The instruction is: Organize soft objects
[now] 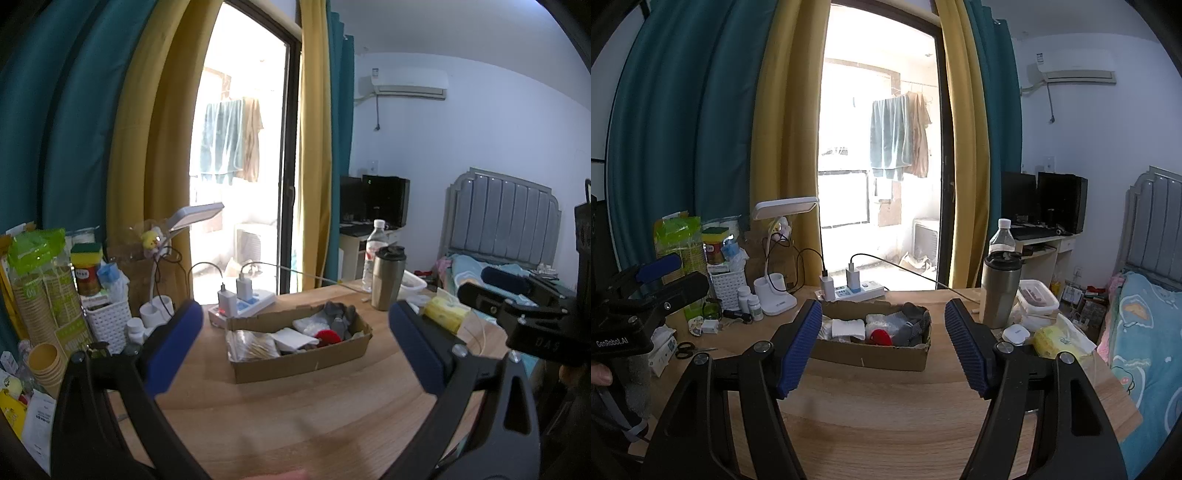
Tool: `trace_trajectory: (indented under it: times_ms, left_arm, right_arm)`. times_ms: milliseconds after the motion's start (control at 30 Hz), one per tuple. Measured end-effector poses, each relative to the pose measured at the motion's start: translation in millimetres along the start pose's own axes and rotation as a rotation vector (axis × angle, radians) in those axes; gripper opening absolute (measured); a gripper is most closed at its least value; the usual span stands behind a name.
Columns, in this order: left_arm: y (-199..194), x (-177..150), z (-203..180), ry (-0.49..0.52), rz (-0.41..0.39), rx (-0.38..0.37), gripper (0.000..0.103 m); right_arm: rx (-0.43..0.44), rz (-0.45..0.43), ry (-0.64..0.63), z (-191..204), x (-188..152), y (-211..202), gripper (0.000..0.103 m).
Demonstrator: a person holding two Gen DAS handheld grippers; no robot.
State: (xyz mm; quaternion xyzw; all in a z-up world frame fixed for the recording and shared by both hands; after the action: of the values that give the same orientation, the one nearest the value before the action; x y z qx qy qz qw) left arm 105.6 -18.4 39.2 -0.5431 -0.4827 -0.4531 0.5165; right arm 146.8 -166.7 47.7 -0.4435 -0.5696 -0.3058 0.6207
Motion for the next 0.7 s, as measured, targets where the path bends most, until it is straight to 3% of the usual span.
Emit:
trace_trajectory:
  times_ms: [700]
  left_arm:
    - [-1.7,-3.0,1.8,-0.009,-0.001,0.003,0.102]
  right_arm:
    - [0.004,0.003,-0.009,1.9,-3.0,1.5,0.073]
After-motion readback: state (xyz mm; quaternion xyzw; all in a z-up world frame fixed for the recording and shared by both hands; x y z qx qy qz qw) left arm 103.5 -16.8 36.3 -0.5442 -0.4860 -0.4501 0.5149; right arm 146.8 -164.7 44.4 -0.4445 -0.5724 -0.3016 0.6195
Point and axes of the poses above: each gripper's, at about its wrist camera, not at the fingertips, and y roughly the way its jaws point, z to its left, x to its top, the point moved 8 cm from there along y, roughly the way its jaws point, and after that the axes turned 7 degrees about -z, right-handed, at the moved point
